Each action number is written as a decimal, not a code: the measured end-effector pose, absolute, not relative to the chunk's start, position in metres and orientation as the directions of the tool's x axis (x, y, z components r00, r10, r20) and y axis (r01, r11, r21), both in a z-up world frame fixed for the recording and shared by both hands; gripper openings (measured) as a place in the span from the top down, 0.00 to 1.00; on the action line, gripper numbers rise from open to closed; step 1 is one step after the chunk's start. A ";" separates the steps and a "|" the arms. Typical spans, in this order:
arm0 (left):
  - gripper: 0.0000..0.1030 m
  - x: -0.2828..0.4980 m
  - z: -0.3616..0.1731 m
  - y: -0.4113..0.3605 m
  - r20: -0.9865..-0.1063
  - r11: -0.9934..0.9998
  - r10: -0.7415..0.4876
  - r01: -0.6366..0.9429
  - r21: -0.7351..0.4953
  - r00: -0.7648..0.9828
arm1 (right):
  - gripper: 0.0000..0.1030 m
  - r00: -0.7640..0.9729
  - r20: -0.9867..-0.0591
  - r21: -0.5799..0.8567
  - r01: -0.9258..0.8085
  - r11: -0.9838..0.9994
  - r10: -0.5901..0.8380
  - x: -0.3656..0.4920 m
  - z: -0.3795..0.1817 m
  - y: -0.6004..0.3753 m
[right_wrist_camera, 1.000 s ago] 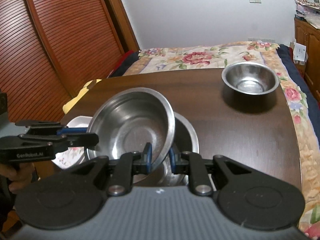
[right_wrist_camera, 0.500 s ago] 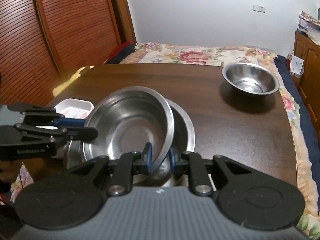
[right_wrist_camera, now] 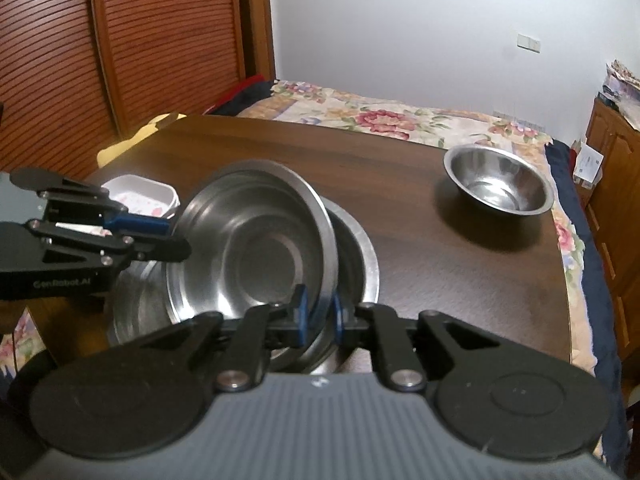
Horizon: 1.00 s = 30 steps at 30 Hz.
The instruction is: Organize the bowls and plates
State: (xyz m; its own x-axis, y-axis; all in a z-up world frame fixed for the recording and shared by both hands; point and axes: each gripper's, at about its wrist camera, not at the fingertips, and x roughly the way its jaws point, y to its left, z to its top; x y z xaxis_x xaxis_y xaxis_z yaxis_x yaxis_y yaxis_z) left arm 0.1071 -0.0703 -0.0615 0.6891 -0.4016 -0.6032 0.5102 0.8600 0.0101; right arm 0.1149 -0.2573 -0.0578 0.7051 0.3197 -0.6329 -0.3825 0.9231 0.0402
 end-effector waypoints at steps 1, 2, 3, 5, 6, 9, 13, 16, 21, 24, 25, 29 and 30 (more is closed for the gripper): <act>0.84 0.107 -0.062 -0.070 -0.603 0.860 -0.401 0.510 0.012 0.690 | 0.88 0.705 -0.634 0.033 -0.384 0.923 0.317 0.114 -0.057 -0.257; 0.84 0.108 -0.062 -0.070 -0.603 0.860 -0.402 0.510 0.009 0.689 | 0.88 0.706 -0.635 0.026 -0.386 0.922 0.314 0.114 -0.057 -0.256; 0.84 0.108 -0.062 -0.070 -0.604 0.861 -0.403 0.509 0.006 0.688 | 0.88 0.707 -0.635 0.020 -0.388 0.921 0.312 0.114 -0.056 -0.256; 0.84 0.108 -0.063 -0.070 -0.604 0.861 -0.403 0.509 0.005 0.688 | 0.88 0.707 -0.635 0.017 -0.389 0.921 0.311 0.114 -0.055 -0.256; 0.84 0.108 -0.063 -0.069 -0.603 0.861 -0.404 0.508 0.003 0.688 | 0.88 0.707 -0.635 0.018 -0.390 0.921 0.311 0.114 -0.055 -0.256; 0.84 0.108 -0.062 -0.069 -0.602 0.864 -0.408 0.504 -0.010 0.687 | 0.88 0.706 -0.635 0.022 -0.387 0.922 0.312 0.114 -0.055 -0.255; 0.84 0.108 -0.061 -0.066 -0.597 0.868 -0.411 0.496 -0.024 0.689 | 0.87 0.709 -0.634 0.019 -0.385 0.923 0.309 0.115 -0.054 -0.253; 0.84 0.108 -0.059 -0.064 -0.591 0.870 -0.412 0.492 -0.030 0.693 | 0.87 0.709 -0.636 0.010 -0.387 0.922 0.305 0.115 -0.055 -0.252; 0.84 0.107 -0.058 -0.064 -0.585 0.871 -0.415 0.490 -0.035 0.696 | 0.87 0.706 -0.641 0.001 -0.389 0.921 0.299 0.117 -0.057 -0.250; 0.84 0.107 -0.058 -0.065 -0.585 0.871 -0.415 0.489 -0.035 0.697 | 0.87 0.707 -0.641 0.004 -0.385 0.923 0.298 0.118 -0.057 -0.250; 0.84 0.107 -0.058 -0.065 -0.585 0.872 -0.415 0.489 -0.036 0.697 | 0.87 0.709 -0.640 0.003 -0.383 0.924 0.296 0.119 -0.057 -0.250; 0.84 0.107 -0.059 -0.065 -0.588 0.872 -0.414 0.489 -0.036 0.695 | 0.87 0.715 -0.630 0.020 -0.375 0.927 0.303 0.121 -0.058 -0.251; 0.84 0.108 -0.060 -0.065 -0.589 0.871 -0.415 0.490 -0.037 0.693 | 0.87 0.717 -0.626 0.027 -0.373 0.927 0.306 0.121 -0.058 -0.252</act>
State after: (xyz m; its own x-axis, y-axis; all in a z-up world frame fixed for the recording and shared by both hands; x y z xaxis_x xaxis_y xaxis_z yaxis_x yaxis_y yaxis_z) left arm 0.1076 -0.0652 -0.0597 0.6932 -0.4148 -0.5894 0.4895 0.8712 -0.0375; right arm 0.1214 -0.2515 -0.0582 0.7169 0.3064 -0.6263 -0.3730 0.9274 0.0268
